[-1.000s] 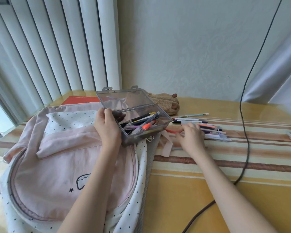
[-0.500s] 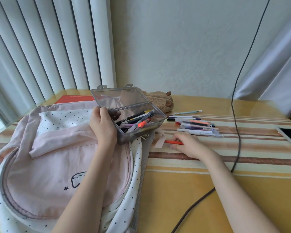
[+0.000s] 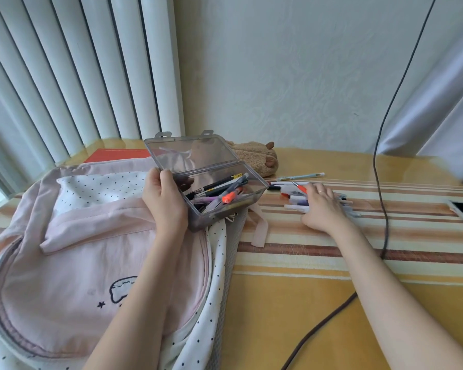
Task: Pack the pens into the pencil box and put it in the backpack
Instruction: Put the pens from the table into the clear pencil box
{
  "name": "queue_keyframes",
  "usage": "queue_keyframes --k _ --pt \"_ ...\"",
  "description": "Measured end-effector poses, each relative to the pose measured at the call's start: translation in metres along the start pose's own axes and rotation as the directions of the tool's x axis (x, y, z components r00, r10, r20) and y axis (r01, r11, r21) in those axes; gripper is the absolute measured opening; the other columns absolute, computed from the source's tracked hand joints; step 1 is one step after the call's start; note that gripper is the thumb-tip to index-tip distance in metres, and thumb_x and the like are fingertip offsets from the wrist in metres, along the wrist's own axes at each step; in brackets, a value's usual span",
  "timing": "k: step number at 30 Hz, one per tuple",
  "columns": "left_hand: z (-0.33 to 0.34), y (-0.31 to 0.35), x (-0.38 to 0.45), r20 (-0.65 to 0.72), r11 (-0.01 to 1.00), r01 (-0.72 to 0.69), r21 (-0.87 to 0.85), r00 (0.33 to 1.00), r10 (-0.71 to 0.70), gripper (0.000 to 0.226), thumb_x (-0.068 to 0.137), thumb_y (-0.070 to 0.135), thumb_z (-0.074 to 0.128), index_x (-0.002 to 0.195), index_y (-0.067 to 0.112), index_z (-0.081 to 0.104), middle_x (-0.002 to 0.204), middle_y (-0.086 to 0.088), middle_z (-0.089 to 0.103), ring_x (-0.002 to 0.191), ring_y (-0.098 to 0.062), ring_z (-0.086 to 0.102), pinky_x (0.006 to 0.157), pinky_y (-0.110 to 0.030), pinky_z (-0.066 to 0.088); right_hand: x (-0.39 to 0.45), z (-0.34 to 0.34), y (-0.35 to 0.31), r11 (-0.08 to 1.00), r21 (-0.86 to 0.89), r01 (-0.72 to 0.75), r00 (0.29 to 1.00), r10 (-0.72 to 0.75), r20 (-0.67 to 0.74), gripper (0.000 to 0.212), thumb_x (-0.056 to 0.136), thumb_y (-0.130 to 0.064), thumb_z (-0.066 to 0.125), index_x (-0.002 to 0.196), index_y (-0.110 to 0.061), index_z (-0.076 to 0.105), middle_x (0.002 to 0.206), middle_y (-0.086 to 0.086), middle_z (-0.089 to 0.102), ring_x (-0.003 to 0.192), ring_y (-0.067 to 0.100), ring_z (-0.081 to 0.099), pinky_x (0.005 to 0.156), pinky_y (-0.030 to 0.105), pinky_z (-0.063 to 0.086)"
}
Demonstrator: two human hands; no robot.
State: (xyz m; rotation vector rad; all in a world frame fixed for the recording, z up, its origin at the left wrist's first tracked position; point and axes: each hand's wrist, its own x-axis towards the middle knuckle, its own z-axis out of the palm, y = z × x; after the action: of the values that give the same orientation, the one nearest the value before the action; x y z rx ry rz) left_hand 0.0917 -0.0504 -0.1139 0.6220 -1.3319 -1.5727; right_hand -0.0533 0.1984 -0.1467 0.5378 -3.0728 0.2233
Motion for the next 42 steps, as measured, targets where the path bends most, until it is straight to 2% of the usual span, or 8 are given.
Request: queue_keyframes --k 11,21,27,31,35,37,40,42 --pt "0.002 -0.003 -0.001 0.015 1.000 -0.008 -0.014 1.000 0.008 0.019 0.080 0.015 0.041 0.061 0.014 0.046 0.069 -0.018 0.064 0.075 -0.040 0.068 0.076 -0.058 0.055 0.011 -0.010 -0.001 1.000 -0.020 -0.013 0.984 0.016 0.176 0.063 0.083 -0.040 0.060 0.140 -0.023 0.039 0.140 0.009 0.043 0.134 0.029 0.029 0.099 0.044 0.038" --pt "0.004 -0.001 -0.005 0.039 0.999 -0.035 0.001 0.999 0.035 0.022 0.083 0.011 0.040 0.062 0.015 0.045 0.065 -0.009 0.065 0.069 -0.032 0.068 0.074 -0.053 0.056 -0.014 -0.005 -0.006 0.988 -0.023 0.153 0.979 -0.155 -0.129 0.030 0.085 -0.041 0.054 0.108 -0.022 0.061 0.120 0.000 0.062 0.120 0.025 0.041 0.099 0.036 0.027" --pt "0.003 0.000 -0.006 0.042 0.998 -0.061 0.024 0.997 0.060 0.020 0.084 0.012 0.040 0.066 0.010 0.046 0.065 -0.008 0.065 0.069 -0.029 0.068 0.075 -0.053 0.055 -0.019 -0.002 -0.035 0.939 0.206 0.274 0.931 -0.206 -0.301 0.029 0.088 -0.043 0.059 0.091 -0.015 0.054 0.075 0.007 0.063 0.073 0.030 0.059 0.058 0.035 0.043" --pt "0.002 0.001 -0.006 0.026 0.999 -0.012 -0.031 1.000 0.013 0.023 0.085 0.011 0.040 0.062 0.015 0.046 0.063 -0.007 0.065 0.069 -0.029 0.068 0.077 -0.055 0.056 -0.020 -0.013 -0.060 0.753 0.576 0.319 0.910 -0.072 -0.409 0.030 0.086 -0.035 0.067 0.096 -0.006 0.063 0.074 0.012 0.064 0.067 0.028 0.058 0.062 0.040 0.048" --pt "0.001 0.000 -0.001 0.040 1.000 -0.023 -0.021 0.999 0.024 0.021 0.083 0.014 0.040 0.063 0.015 0.044 0.059 0.001 0.066 0.071 -0.030 0.069 0.077 -0.053 0.056 -0.016 -0.043 -0.084 0.596 0.692 0.408 0.821 0.091 -0.563 0.037 0.083 -0.031 0.069 0.058 -0.014 0.046 0.052 0.002 0.047 0.049 0.015 0.050 0.050 0.029 0.042" --pt "0.003 -0.001 -0.002 0.098 0.997 -0.070 0.014 0.993 0.068 0.020 0.085 0.014 0.041 0.064 0.012 0.042 0.055 0.006 0.061 0.066 -0.023 0.066 0.072 -0.045 0.054 -0.015 -0.062 -0.100 0.359 0.792 0.494 0.814 0.129 -0.566 0.038 0.086 -0.027 0.067 0.063 -0.004 0.048 0.048 -0.003 0.049 0.045 0.011 0.055 0.054 0.032 0.052" --pt "0.005 -0.002 -0.003 0.173 0.997 -0.071 0.040 0.983 0.063 0.024 0.082 0.023 0.045 0.066 0.005 0.037 0.063 -0.008 0.052 0.068 -0.019 0.057 0.073 -0.048 0.053 -0.018 -0.077 -0.136 0.063 0.854 0.517 0.855 -0.085 -0.512 0.033 0.087 -0.027 0.064 0.062 -0.017 0.046 0.043 -0.010 0.045 0.041 0.006 0.045 0.060 0.028 0.053" --pt "0.006 0.000 -0.006 0.201 0.998 -0.041 0.044 0.979 0.031 0.026 0.086 0.018 0.046 0.063 0.011 0.039 0.056 0.003 0.056 0.064 -0.016 0.057 0.069 -0.039 0.052 -0.020 -0.074 -0.155 0.217 0.834 0.507 0.846 -0.308 -0.434 0.033 0.081 -0.034 0.068 0.061 -0.020 0.047 0.050 -0.009 0.047 0.046 0.005 0.045 0.057 0.022 0.047"
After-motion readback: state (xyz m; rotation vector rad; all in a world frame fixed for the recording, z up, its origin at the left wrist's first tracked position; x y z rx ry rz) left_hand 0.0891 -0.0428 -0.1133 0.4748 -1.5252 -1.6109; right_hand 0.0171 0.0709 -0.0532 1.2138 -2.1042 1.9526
